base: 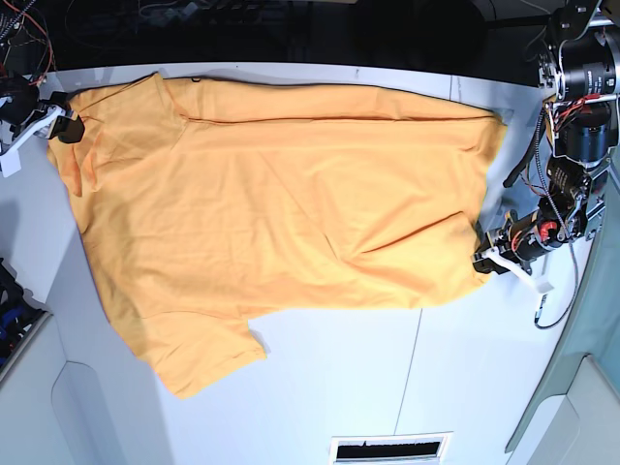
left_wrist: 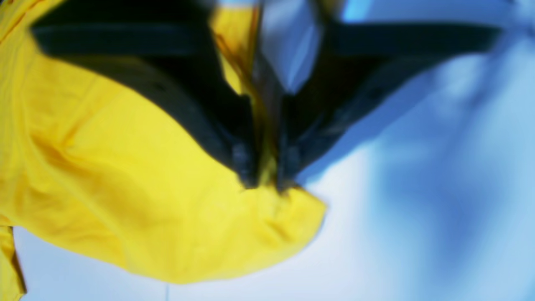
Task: Layout the t-shirt on the table in an organized manner, then fold the t-shirt properly
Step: 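Move the left gripper to the shirt hem corner and grasp it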
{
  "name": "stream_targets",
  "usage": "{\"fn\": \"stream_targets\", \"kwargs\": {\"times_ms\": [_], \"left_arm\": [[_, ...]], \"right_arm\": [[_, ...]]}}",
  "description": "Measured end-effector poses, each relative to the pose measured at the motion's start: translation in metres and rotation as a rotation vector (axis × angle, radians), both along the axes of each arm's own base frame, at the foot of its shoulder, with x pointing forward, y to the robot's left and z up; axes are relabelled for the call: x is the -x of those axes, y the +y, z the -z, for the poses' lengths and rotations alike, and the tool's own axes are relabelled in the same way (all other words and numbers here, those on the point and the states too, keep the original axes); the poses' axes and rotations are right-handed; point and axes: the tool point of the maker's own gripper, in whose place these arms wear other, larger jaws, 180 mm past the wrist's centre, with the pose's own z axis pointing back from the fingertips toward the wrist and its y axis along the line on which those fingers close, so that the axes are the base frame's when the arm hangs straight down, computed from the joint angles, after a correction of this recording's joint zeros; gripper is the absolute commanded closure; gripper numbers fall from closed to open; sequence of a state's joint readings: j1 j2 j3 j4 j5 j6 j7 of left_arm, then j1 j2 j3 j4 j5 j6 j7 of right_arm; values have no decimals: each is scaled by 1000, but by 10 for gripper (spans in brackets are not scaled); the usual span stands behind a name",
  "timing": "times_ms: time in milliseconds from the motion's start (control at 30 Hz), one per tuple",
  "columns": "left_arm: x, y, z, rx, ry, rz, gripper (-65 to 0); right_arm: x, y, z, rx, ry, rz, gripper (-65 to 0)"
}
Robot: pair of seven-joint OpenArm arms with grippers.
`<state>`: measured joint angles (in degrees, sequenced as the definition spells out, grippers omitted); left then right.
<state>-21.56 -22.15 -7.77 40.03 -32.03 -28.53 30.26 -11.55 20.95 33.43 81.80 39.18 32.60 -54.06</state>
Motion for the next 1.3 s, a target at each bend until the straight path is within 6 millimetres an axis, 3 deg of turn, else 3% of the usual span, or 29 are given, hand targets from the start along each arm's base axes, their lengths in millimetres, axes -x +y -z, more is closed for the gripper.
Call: {"fn": "stream_targets", "kwargs": {"times_ms": [100,233,433,567,733,867,1033,1167,1300], "left_arm": [[-7,-11,0,-21,-41,27,0],[-20,-11,-11,-47,-68,38,0],[-71,-6,-62,-96,-186,56,0],[-88,-9,-82,-115,-242,69,0],[-104,-32,-96,-170,-296,166,-261],[-98,-43,-84,-185,-258,216,-281],[-84,-34,-71,-205,-151,242,-281],[-70,-40,-71,-124,-129,313,-280],[-55,-19,-64,-106,-107,285,-280]], "right_arm": [[0,0,0,0,0,0,-193],[0,0,0,1,-2,1,-193],[-1,0,0,0,-3,1,-193],[-2,3,-2,-20,-14,6,-193],[-3,4,-3,-28,-20,8,-193],[-4,5,-3,-33,-24,9,-193],[-10,3,-8,-38,-61,26,-193],[-30,-13,-24,-24,-143,84,-193],[-58,-28,-46,0,-249,129,-199]]}}
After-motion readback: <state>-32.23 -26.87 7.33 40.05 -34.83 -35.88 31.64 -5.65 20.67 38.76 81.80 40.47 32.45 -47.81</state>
